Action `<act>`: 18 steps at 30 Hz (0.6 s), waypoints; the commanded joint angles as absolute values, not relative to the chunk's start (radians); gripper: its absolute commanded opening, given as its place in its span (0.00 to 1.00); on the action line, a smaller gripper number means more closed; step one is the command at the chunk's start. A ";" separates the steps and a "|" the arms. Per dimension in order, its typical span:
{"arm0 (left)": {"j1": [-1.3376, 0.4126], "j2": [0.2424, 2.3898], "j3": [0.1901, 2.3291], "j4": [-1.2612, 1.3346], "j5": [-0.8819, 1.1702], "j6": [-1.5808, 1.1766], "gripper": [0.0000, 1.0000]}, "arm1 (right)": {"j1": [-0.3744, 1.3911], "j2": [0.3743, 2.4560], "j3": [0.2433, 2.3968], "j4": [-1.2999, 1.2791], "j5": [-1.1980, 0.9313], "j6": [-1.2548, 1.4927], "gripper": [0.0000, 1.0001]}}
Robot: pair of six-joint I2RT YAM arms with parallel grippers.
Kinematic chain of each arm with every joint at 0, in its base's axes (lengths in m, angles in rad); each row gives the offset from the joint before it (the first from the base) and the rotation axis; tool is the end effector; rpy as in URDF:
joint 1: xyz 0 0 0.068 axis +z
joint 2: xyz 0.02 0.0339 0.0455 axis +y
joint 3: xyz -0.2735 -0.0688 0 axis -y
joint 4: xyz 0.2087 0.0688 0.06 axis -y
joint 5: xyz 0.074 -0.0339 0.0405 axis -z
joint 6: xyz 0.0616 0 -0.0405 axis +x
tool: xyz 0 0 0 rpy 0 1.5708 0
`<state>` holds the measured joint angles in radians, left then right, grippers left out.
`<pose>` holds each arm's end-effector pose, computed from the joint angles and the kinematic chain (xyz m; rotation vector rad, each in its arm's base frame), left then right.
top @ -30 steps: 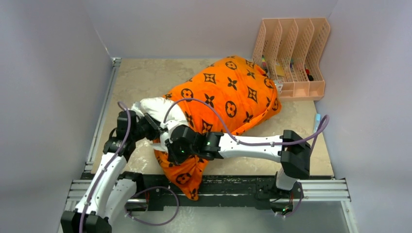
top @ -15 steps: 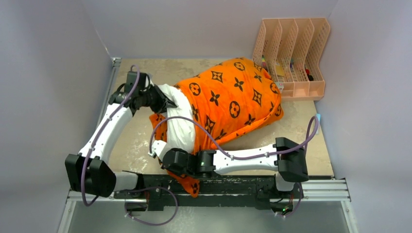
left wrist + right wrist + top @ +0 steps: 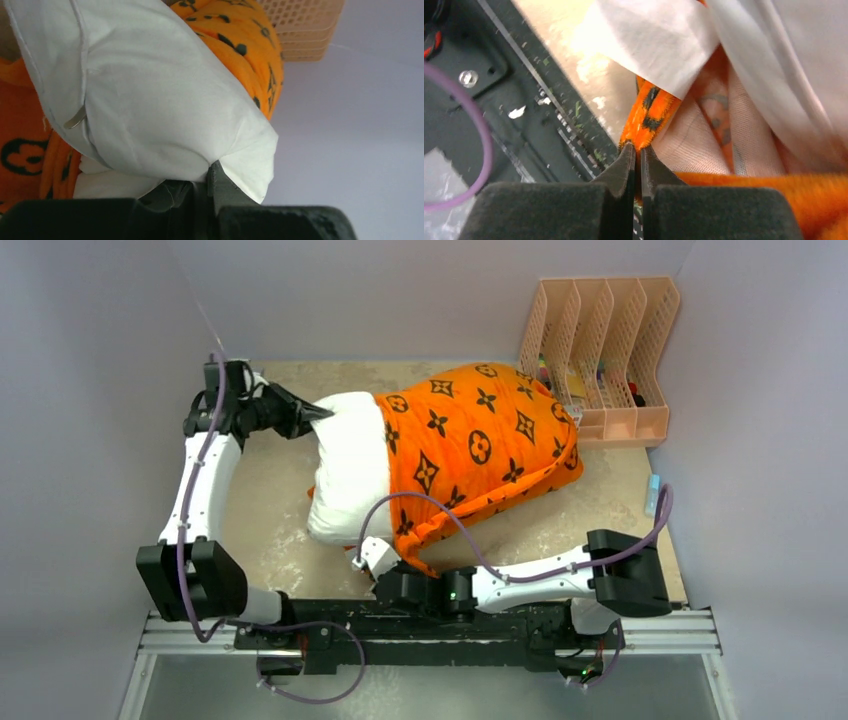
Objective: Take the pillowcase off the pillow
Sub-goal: Remove the pillow from the pillowcase.
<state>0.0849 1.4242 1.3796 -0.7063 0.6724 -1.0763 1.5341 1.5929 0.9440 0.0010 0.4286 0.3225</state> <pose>0.2828 -0.0144 0.3513 -1.0274 2.2408 -1.2530 0.0378 0.3311 0.2301 -1.0570 1.9440 0.5889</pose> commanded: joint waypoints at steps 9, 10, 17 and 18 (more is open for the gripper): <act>0.177 1.151 1.206 -0.658 0.506 -0.783 0.00 | 1.649 1.466 1.326 -0.429 0.702 0.548 0.44; 0.177 1.123 1.139 -0.633 0.518 -0.786 0.00 | 1.650 1.447 1.382 -0.445 0.711 0.510 0.57; 0.175 0.999 0.942 -0.769 0.396 -0.690 0.00 | 1.590 1.294 1.401 -0.405 0.875 0.393 0.89; 0.175 0.984 0.934 -0.786 0.393 -0.671 0.00 | 1.550 1.274 1.393 -0.426 0.900 0.412 0.91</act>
<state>0.1699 1.0504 0.9619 -0.7536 0.4664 -0.7811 1.6398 1.3376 1.4101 -0.3546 0.7193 0.4282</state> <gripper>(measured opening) 0.059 0.879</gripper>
